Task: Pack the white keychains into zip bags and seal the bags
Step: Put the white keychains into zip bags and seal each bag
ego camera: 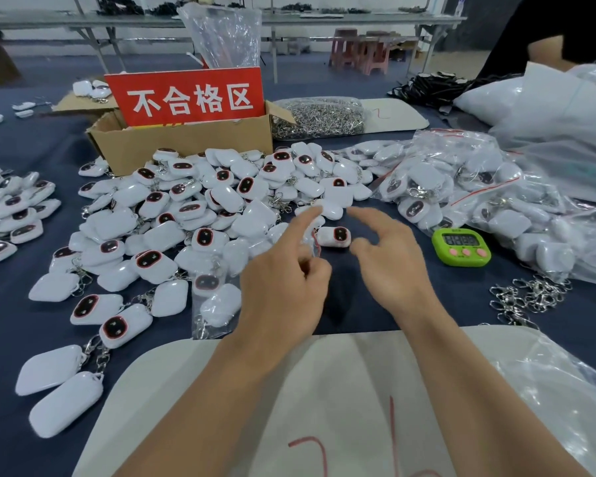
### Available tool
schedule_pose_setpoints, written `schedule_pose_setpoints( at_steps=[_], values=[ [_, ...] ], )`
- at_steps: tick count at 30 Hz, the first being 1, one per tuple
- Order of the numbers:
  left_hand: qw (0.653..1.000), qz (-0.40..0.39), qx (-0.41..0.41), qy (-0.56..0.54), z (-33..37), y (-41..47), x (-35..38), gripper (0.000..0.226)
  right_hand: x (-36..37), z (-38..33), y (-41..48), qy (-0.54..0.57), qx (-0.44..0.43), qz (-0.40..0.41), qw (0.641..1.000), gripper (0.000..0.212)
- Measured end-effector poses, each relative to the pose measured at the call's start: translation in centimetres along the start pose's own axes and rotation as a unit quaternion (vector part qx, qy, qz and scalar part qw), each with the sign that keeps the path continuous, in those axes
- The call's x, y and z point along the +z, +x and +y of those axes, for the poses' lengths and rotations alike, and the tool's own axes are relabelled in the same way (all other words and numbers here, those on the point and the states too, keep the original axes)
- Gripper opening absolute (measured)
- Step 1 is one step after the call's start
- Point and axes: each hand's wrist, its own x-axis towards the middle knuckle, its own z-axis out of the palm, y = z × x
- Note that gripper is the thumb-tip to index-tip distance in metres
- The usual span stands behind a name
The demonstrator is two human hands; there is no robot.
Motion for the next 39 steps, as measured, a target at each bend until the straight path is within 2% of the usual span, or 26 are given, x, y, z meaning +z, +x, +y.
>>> schedule_pose_setpoints(
  at_steps=[1, 3, 4, 7, 8, 10, 12, 14, 16, 18, 20, 26, 29, 32, 34, 36, 39],
  values=[
    [0.999, -0.029, 0.002, 0.013, -0.1, 0.0, 0.1, 0.061, 0.1, 0.4, 0.2, -0.055, -0.013, -0.046, 0.997, 0.058],
    [0.993, -0.09, 0.011, 0.071, -0.3, -0.1, 0.6, 0.054, 0.7, 0.9, 0.4, -0.15, -0.032, -0.122, 0.981, 0.061],
    [0.988, -0.107, 0.018, 0.107, -0.4, -0.1, 0.8, 0.051, 1.1, 1.2, 0.4, -0.175, -0.042, -0.127, 0.975, 0.055],
    [0.978, -0.117, 0.03, 0.173, -0.8, -0.2, 1.4, 0.045, 1.4, 1.1, 0.1, -0.157, -0.039, -0.062, 0.985, 0.02],
    [0.977, -0.112, 0.033, 0.178, -0.7, -0.2, 1.5, 0.045, 1.2, 1.2, 0.2, -0.164, -0.029, -0.041, 0.985, 0.015],
    [0.981, -0.091, 0.025, 0.171, -0.5, -0.3, 1.6, 0.047, 1.0, 1.7, 0.7, -0.176, -0.006, -0.005, 0.984, 0.017],
    [0.989, -0.044, -0.015, 0.143, -0.3, -0.3, 1.5, 0.049, 0.9, 1.8, 0.8, -0.152, 0.016, 0.015, 0.988, 0.021],
    [0.988, 0.028, -0.057, 0.142, -0.4, 0.0, 1.1, 0.046, 1.0, 1.6, 0.6, -0.123, 0.013, -0.002, 0.992, 0.034],
    [0.98, 0.05, -0.07, 0.177, -0.8, 0.4, 0.7, 0.036, 1.3, 1.3, 0.3, -0.179, -0.028, -0.055, 0.982, 0.044],
    [0.974, 0.026, -0.067, 0.215, -1.2, 0.5, 0.6, 0.024, 1.7, 1.3, 0.1, -0.232, -0.069, -0.068, 0.968, 0.034],
    [0.972, 0.013, -0.067, 0.227, -1.5, 0.6, 0.7, 0.024, 1.5, 1.1, 0.0, -0.191, -0.06, -0.041, 0.979, 0.015],
    [0.978, 0.02, -0.065, 0.195, -1.6, 0.7, 0.4, 0.043, 1.1, 0.8, -0.3, -0.103, -0.025, -0.011, 0.994, 0.008],
    [0.985, 0.028, -0.05, 0.165, -1.2, 0.6, 0.4, 0.036, 1.1, 0.3, -0.5, -0.05, -0.023, -0.007, 0.998, 0.017],
    [0.994, 0.067, -0.021, 0.08, -0.8, 0.6, 0.2, 0.032, 0.9, -0.6, -0.9, 0.03, -0.032, 0.004, 0.999, 0.008],
    [0.996, 0.091, 0.0, 0.011, -0.6, 0.5, 0.1, 0.034, 0.9, -0.9, -1.3, 0.024, -0.058, 0.028, 0.998, 0.009],
    [0.992, 0.113, 0.022, -0.043, -0.5, 0.4, 0.0, 0.037, 1.2, -1.1, -1.8, -0.01, -0.087, 0.038, 0.995, 0.022],
    [0.99, 0.116, 0.059, -0.061, -0.6, 0.4, 0.0, 0.034, 1.9, -1.5, -2.9, -0.017, -0.115, 0.024, 0.993, 0.028]
  ],
)
